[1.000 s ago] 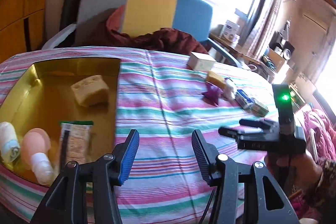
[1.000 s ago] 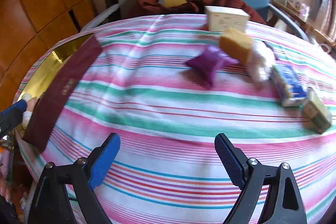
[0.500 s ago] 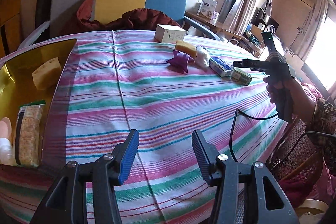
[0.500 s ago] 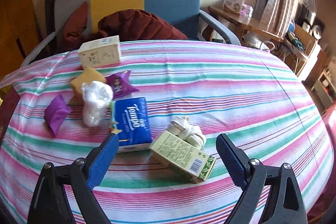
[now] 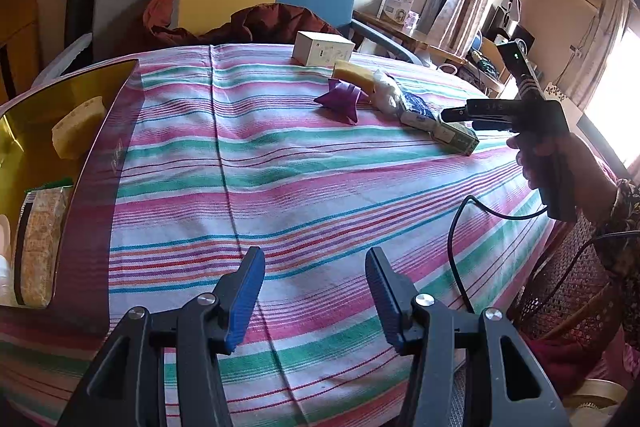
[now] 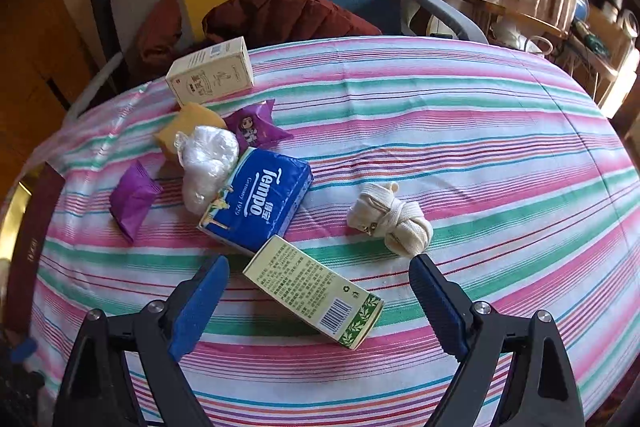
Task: Organize objects
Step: 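Move both grippers back toward the remaining items on the tablecloth, then grasp the green-and-white box with right gripper while left gripper grasps the purple packet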
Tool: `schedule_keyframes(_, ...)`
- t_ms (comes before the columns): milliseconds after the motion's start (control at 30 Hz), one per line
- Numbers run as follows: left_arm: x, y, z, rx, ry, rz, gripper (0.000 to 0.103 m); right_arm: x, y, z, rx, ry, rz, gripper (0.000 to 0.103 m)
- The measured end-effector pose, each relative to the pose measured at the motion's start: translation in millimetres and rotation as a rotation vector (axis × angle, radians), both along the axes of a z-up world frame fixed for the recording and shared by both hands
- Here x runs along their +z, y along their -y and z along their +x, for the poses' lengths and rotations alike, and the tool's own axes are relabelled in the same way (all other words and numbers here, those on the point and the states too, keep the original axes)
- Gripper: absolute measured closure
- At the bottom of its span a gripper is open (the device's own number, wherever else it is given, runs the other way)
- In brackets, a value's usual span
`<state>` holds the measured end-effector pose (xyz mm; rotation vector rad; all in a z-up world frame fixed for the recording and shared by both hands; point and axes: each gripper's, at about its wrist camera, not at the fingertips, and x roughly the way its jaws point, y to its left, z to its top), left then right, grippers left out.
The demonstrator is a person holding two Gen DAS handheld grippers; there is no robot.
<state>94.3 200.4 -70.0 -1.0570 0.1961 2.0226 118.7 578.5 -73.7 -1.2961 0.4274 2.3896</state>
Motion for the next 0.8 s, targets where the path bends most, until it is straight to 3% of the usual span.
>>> schedule_keyframes(67, -1, -2, 0, -0.005, 0.001, -0.008, 0.050, -5, 2, -4, 0.028, 0.023, 0.000, 0.013)
schedule_keyframes(133, -2, -4, 0, -0.009, 0.002, -0.015, 0.050, -11, 4, -7, 0.052, 0.056, 0.004, 0.024)
schedule_keyframes(233, -3, -7, 0, -0.014, 0.005, -0.021, 0.050, -17, 7, -10, 0.063, 0.087, 0.025, 0.031)
schedule_keyframes(500, -1, -20, -11, -0.013, 0.006, -0.038, 0.050, -12, 17, -10, 0.084, 0.083, -0.014, 0.030)
schedule_keyframes(567, 2, -26, -13, -0.021, -0.004, -0.043, 0.050, -16, 16, -12, 0.094, 0.089, -0.072, 0.025)
schedule_keyframes(600, 3, -30, -15, -0.025, -0.006, -0.045, 0.050, -18, 16, -12, 0.095, 0.090, -0.090, 0.017)
schedule_keyframes(667, 5, -36, -19, -0.029, -0.002, -0.042, 0.050, -19, 18, -13, 0.105, 0.102, -0.081, 0.017)
schedule_keyframes(700, 6, -41, -22, -0.032, -0.002, -0.040, 0.050, -19, 20, -13, 0.116, 0.109, -0.062, 0.022)
schedule_keyframes(733, 7, -45, -23, -0.035, -0.005, -0.041, 0.050, -19, 21, -13, 0.123, 0.114, -0.049, 0.035)
schedule_keyframes(800, 9, -54, -26, -0.040, -0.014, -0.043, 0.050, -19, 23, -12, 0.124, 0.117, -0.058, 0.044)
